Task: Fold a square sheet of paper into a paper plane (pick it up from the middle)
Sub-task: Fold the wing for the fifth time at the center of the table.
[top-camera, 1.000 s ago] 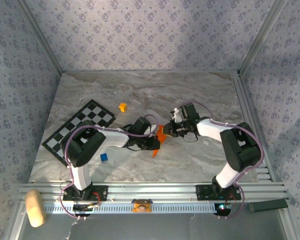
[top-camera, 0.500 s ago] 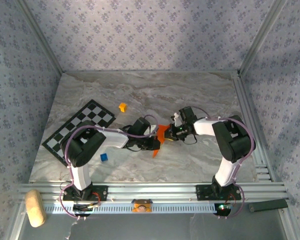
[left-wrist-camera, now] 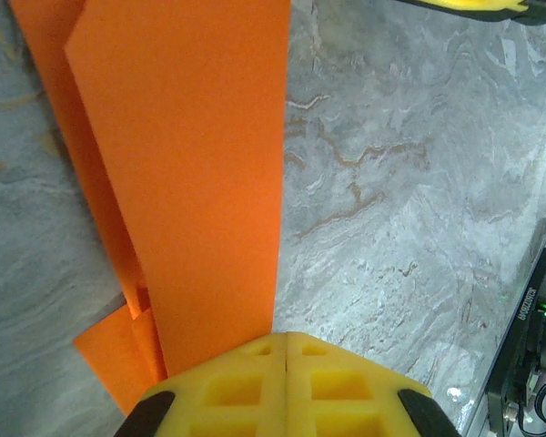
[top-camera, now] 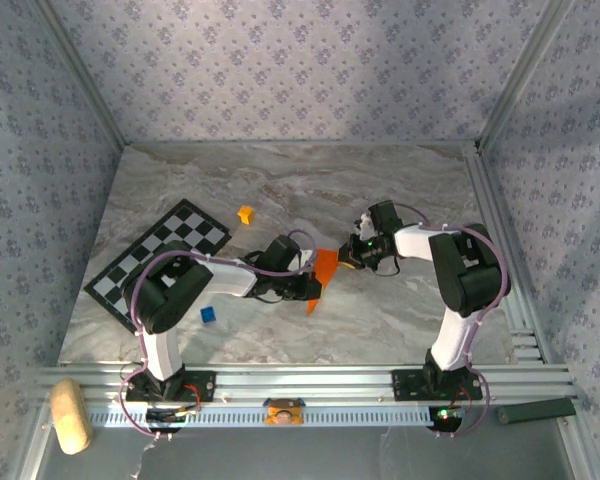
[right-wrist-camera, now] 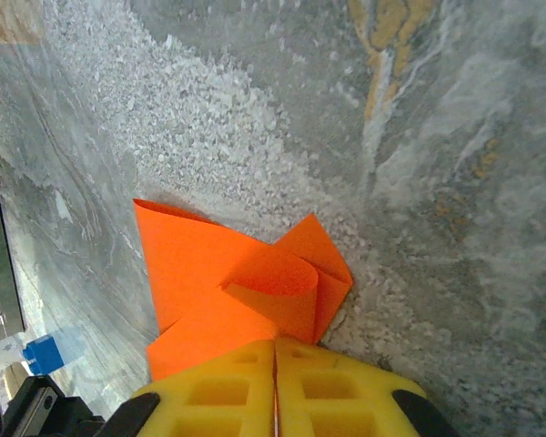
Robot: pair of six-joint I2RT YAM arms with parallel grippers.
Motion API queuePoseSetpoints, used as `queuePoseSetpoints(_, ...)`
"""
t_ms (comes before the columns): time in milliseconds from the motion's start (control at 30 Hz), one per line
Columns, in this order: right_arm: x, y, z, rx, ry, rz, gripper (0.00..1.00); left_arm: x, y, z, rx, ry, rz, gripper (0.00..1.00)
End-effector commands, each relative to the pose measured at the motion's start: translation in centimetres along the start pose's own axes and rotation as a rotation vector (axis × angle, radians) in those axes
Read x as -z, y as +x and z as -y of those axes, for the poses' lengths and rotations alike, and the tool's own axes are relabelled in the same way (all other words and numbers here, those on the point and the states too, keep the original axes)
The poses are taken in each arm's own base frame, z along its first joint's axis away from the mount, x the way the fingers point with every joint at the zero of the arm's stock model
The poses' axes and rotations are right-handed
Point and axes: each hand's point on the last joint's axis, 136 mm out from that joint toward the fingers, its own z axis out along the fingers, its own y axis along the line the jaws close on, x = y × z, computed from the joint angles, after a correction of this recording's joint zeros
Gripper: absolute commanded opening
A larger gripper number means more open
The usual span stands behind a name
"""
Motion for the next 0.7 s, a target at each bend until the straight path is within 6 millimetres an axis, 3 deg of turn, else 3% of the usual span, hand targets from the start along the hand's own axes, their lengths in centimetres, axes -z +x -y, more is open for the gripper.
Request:
queuePoseSetpoints(0,0.3,-2.5,3.5,-0.077,0.128,0.083,0.10,-0.7,6.3,-6.1,0.130,-0.196,-0.178,0.00)
queuePoseSetpoints(533,1.8,-5.1,2.7,-0.082,0.125,0.129,0.11,-0.8,6.3,-6.1,0.129,-0.196,-0.179,0.00)
queuePoseSetpoints(667,3.2,-5.3,1.3,-0.043,0.095,0.158,0.12,-0.8,6.1,-5.9,0.127,-0.192,-0.172,0.00)
